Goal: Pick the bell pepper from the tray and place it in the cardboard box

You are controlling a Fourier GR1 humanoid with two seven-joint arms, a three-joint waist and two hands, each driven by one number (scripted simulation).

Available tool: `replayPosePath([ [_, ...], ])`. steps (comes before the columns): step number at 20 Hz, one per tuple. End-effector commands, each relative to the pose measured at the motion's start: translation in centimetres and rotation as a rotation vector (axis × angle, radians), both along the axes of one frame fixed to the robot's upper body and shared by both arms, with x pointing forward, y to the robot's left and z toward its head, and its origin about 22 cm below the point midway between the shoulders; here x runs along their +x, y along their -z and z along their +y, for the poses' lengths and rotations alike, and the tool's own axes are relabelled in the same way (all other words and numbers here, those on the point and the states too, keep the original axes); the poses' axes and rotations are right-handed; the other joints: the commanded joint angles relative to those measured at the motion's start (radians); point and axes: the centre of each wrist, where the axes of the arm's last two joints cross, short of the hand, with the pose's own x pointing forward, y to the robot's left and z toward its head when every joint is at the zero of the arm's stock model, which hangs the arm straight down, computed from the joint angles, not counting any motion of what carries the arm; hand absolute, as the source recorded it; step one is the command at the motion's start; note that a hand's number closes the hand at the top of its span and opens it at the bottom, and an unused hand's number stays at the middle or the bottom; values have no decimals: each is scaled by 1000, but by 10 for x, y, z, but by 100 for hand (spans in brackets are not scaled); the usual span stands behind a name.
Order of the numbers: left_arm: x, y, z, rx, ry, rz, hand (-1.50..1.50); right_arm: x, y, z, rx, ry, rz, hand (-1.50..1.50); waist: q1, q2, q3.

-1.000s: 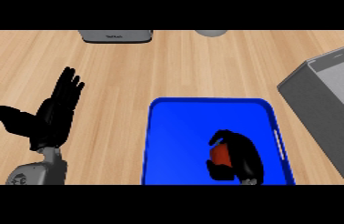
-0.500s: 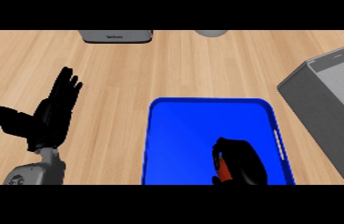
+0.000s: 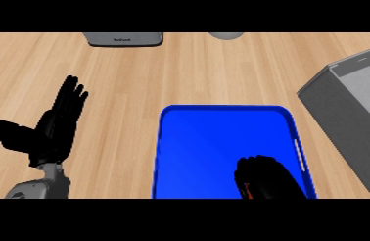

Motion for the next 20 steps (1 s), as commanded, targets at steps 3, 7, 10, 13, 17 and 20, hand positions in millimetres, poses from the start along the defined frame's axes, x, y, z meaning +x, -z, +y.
replayPosePath([
  [3,6,3,0,-14,2,18,0,-34,-53,11,6,-46,-117,150,-1,1,0],
  [7,-7,-11,-2,-10,-3,8,0,-40,-91,0,287,114,-192,150,4,-3,0],
  [10,10,-12,-11,-7,4,-4,0,-34,-103,-17,313,223,-281,150,-4,3,0],
  [13,-1,-7,-5,-7,12,-3,0,-33,-116,-29,333,339,-343,150,-1,1,0],
  [17,8,-7,-10,-10,0,2,0,-12,-134,-55,359,446,-397,150,-1,3,1],
  [20,-1,-12,-1,-13,1,-5,0,3,-148,-77,338,486,-390,150,5,2,1],
])
